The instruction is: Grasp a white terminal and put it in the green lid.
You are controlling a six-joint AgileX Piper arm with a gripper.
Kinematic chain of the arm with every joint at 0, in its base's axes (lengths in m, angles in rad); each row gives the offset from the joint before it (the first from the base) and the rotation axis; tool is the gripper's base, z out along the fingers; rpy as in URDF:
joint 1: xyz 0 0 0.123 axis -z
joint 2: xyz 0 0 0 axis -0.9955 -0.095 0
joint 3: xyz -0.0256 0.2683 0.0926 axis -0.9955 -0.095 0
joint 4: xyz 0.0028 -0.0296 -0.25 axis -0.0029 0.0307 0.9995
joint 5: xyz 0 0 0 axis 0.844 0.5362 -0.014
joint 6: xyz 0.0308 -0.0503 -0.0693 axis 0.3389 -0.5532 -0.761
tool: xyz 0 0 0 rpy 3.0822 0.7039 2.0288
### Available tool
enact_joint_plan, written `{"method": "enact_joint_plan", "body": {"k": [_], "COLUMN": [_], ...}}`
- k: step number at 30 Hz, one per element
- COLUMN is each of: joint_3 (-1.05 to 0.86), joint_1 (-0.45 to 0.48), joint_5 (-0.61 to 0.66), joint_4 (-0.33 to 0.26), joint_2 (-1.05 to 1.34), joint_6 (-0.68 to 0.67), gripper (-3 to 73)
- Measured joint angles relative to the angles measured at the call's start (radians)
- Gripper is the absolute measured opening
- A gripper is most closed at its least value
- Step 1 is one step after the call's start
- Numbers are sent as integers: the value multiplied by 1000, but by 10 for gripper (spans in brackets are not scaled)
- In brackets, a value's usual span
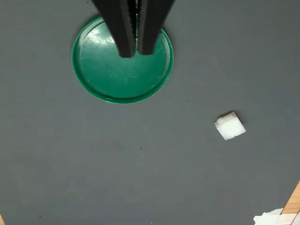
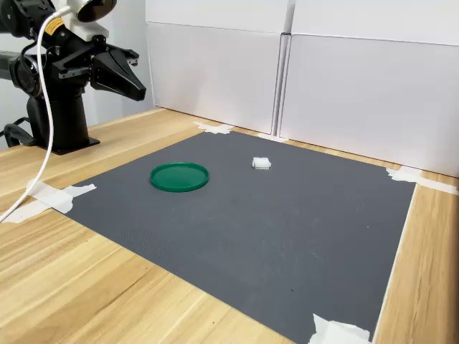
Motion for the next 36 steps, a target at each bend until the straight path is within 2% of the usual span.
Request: {"method": "enact_joint_plan", "body": {"k": [21, 27, 36], "joint_3": [0, 69, 188], "joint_1": [0, 0, 0], "joint_5": [0, 34, 46], "joint_4": [0, 0, -1], "joint_2": [0, -11, -206], "joint_6": [0, 0, 2], "gripper": [-21, -21, -21]}}
